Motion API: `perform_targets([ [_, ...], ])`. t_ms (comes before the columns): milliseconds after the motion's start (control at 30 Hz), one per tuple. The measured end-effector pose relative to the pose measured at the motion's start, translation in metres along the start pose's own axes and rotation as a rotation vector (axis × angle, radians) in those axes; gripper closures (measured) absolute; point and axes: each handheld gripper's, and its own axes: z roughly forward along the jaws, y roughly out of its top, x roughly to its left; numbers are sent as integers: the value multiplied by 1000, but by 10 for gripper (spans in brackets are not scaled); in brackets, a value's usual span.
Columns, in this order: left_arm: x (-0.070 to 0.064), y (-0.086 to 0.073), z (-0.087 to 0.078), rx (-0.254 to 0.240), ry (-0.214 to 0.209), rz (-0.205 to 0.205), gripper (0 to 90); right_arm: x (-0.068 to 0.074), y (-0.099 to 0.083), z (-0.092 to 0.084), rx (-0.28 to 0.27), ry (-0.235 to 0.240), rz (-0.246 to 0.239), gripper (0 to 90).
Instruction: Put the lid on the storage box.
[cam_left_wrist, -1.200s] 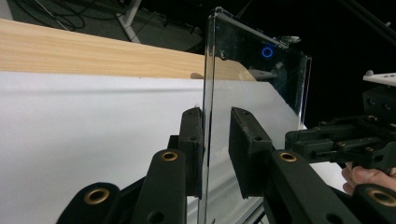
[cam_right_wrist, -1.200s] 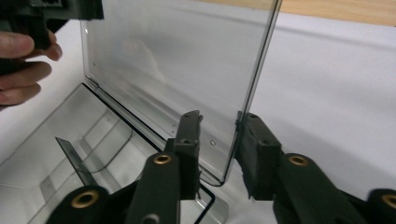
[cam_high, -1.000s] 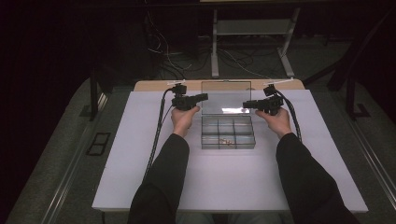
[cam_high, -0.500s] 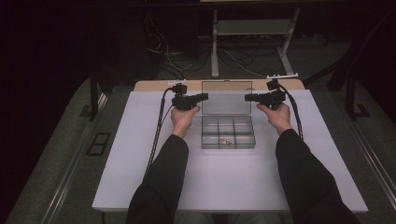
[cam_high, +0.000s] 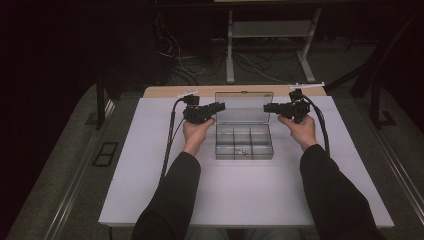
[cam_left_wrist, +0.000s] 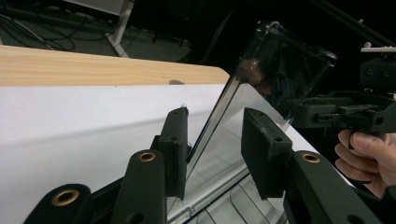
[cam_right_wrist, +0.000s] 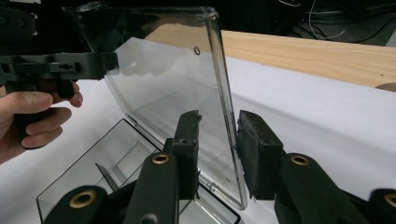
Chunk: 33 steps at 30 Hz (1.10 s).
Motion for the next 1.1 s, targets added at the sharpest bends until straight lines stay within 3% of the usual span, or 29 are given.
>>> perform_targets([
  [233, -4, 0, -3, 11, -5, 17, 570, 3, -2, -3, -1, 0, -14, 673],
  [333, -5, 2, -5, 2, -37, 28, 523, 4, -2, -5, 5, 0, -26, 670],
  [533, -11, 9, -14, -70, -82, 31, 544, 9, -2, -7, 22, -9, -42, 665],
  [867, -15, 8, -18, -55, -76, 68, 580, 13, -1, -10, 40, -22, -52, 640],
  [1100, -19, 6, -22, -45, -75, 94, 577, 27, 6, -19, 11, -29, -85, 573],
])
